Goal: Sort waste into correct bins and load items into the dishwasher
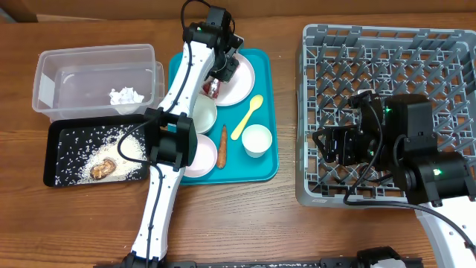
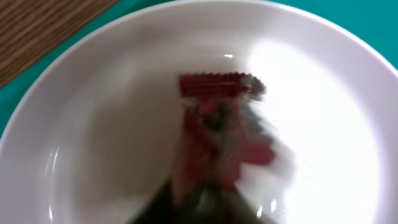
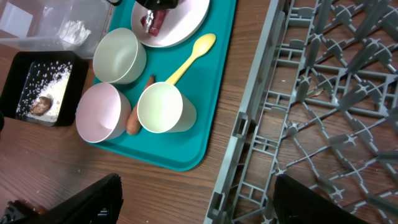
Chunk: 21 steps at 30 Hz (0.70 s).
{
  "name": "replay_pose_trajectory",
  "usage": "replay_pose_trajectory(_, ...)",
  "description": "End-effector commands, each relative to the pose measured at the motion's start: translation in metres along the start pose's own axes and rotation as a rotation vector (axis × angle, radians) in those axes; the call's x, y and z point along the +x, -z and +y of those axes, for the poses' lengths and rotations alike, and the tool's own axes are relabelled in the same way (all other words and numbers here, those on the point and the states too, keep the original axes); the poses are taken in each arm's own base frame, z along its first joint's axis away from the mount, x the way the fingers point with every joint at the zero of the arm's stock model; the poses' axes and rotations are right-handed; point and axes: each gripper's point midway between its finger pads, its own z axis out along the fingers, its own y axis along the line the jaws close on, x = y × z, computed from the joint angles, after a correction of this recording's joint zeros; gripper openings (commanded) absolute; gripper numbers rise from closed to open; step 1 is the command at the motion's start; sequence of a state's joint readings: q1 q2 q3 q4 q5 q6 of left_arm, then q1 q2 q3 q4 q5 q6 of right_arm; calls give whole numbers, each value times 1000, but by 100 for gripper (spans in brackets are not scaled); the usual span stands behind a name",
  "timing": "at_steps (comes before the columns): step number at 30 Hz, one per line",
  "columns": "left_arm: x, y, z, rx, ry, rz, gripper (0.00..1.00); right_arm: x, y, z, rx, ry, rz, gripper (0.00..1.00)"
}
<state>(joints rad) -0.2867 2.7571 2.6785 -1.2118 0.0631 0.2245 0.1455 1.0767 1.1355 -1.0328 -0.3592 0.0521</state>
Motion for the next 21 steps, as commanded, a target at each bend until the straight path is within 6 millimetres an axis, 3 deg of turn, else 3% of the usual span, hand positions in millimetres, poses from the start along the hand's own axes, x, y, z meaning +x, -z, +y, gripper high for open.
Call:
replay_pose_trajectory(1, 9, -16, -1, 5, 8, 36, 4, -5, 3, 2, -3, 4, -17, 80)
replay_pose_trajectory(5, 6, -6, -2, 3, 57, 24, 4, -6, 3, 2, -3, 4, -17, 80)
replay_pose_trajectory(8, -5, 25, 2, 1, 118, -19, 4, -6, 3, 2, -2, 4, -17, 80)
replay_pose_trajectory(11, -21, 76, 8, -2, 170, -103, 4, -6, 3, 2, -3, 4, -17, 80)
replay_pose_trajectory(15, -25, 173, 29, -64, 261, -220, 4, -5, 3, 2, -3, 4, -16, 80)
replay_pose_trajectory(17, -9, 222, 48, -121, 329, -249, 4, -6, 3, 2, -3, 4, -18, 80)
replay_pose_trajectory(21, 36, 271, 89, -236, 475, -218, 4, -6, 3, 2, -3, 4, -17, 80)
